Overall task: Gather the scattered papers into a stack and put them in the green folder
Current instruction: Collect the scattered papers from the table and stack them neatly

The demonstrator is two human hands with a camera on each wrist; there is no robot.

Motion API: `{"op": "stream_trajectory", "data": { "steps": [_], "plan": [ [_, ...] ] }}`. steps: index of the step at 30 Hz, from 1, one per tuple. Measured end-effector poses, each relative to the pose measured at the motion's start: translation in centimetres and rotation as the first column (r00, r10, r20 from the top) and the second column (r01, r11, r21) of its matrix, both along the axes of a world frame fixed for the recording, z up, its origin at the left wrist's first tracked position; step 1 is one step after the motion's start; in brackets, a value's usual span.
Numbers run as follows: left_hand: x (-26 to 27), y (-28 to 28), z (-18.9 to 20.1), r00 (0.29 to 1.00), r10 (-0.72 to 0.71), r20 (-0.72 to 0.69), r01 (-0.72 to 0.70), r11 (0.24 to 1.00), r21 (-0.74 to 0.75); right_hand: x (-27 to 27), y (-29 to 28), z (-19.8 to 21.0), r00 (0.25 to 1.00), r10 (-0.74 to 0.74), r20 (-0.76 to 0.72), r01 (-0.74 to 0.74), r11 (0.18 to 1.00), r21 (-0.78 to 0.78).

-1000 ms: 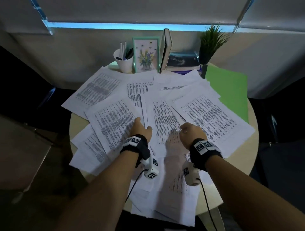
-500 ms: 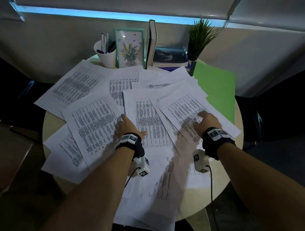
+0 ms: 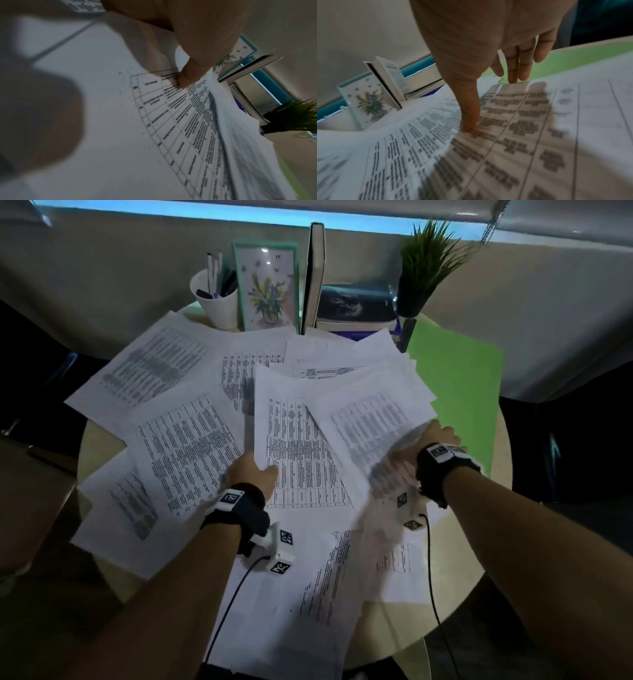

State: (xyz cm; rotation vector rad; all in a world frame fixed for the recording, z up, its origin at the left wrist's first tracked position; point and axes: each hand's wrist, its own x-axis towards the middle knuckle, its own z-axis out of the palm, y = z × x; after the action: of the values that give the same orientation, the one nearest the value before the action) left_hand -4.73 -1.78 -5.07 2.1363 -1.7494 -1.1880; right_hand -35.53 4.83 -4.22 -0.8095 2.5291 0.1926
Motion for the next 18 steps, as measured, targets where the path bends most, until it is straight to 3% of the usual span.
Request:
{"op": "stream_trajectory", "data": {
  "steps": [10, 18],
  "plan": [
    [-2.7, 0.7, 1.2, 0.985, 0.027, -0.172, -0.016, 0.998, 0.068, 5.7, -0.7, 0.0, 0.995, -0.087, 0.039, 0.090, 0.990, -0.106],
    [-4.4, 1.5, 2.1, 0.993, -0.057, -0.099, 0.066, 0.994, 0.090, 8.5, -1.4, 0.5, 0.969, -0.059, 0.239, 0.114, 0.968, -0.223]
  ]
}}
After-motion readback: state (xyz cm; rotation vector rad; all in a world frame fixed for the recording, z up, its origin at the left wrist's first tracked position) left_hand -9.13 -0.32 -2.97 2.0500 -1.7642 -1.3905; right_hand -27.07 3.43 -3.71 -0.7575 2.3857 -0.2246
